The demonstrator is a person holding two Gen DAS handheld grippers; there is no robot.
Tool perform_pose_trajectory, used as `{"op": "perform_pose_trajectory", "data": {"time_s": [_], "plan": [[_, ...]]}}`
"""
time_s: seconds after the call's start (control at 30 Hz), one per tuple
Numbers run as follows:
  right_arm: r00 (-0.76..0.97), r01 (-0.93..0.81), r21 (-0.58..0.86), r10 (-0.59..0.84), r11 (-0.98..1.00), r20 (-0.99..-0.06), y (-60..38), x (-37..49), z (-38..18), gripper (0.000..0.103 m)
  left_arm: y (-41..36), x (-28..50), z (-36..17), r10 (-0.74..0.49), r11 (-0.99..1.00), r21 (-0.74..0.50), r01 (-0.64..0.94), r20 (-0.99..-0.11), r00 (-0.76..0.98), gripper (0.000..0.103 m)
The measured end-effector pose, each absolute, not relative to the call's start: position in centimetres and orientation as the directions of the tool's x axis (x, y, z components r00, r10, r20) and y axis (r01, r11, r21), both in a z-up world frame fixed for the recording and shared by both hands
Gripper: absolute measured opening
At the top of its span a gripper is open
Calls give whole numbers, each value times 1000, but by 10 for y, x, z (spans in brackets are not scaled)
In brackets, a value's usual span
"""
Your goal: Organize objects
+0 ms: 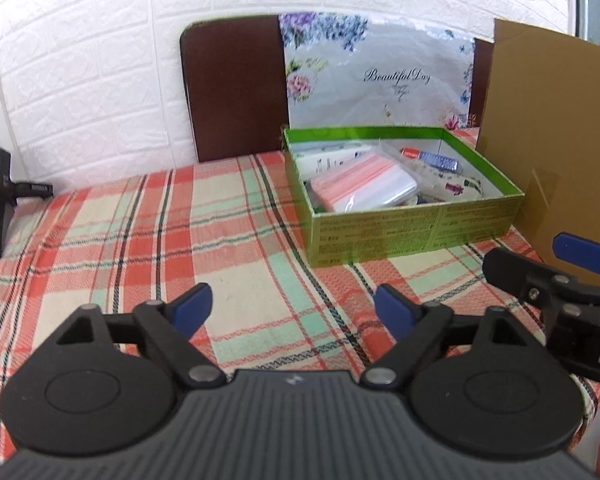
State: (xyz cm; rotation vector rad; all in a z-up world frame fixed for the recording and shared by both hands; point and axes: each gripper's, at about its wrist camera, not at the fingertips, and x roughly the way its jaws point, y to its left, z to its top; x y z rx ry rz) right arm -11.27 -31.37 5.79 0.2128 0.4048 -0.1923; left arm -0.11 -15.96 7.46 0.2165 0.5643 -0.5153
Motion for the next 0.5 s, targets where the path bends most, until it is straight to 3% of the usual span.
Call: {"op": "perform_pose_trajectory", "data": {"time_s": [0.2, 0.5], "plan": [[904, 234, 184, -145, 955, -401, -315, -118, 61, 87, -162, -10, 82, -398, 851, 95, 517, -526, 751, 103], [908, 262, 191, -174, 946, -382, -318, -125, 64, 88, -162, -11, 83, -370, 861, 115, 496, -528, 765, 103]]}}
